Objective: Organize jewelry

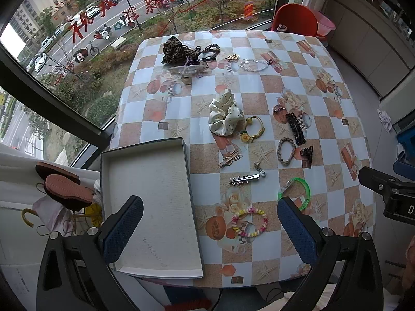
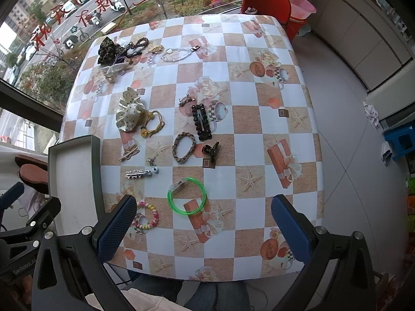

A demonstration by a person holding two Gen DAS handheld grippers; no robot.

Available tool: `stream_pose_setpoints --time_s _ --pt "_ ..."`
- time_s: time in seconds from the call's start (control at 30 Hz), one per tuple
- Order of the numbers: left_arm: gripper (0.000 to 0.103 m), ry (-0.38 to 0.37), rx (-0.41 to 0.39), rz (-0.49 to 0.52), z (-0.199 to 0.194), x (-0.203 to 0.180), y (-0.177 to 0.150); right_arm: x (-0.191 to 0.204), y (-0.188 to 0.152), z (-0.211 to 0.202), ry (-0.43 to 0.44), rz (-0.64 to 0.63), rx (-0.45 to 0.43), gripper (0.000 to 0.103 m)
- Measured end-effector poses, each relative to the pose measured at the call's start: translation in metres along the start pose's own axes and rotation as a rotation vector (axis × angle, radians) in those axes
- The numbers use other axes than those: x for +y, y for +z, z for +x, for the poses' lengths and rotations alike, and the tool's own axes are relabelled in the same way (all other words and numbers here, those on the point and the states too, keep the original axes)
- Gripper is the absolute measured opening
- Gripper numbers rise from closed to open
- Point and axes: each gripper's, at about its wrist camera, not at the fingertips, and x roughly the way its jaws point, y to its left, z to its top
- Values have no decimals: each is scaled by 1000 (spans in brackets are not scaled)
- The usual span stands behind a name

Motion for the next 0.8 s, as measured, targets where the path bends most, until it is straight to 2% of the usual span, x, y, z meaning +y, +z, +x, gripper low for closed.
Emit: stream_pose_setpoints --time_s 0.8 --pt "103 4 0 1 0 2 -1 0 0 -1 -3 -2 -1 103"
